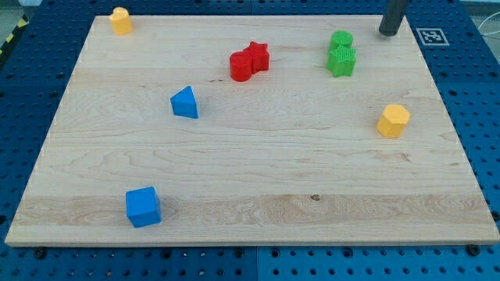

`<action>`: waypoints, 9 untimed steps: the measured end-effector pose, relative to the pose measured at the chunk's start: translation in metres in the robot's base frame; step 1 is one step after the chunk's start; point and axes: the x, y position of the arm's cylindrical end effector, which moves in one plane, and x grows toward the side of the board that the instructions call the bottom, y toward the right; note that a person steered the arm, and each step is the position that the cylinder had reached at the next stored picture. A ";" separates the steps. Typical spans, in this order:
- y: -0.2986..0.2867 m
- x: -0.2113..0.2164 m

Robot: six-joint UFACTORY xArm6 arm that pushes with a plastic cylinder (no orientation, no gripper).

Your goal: Move your arm closer to the yellow hexagon

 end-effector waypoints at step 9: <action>-0.082 0.156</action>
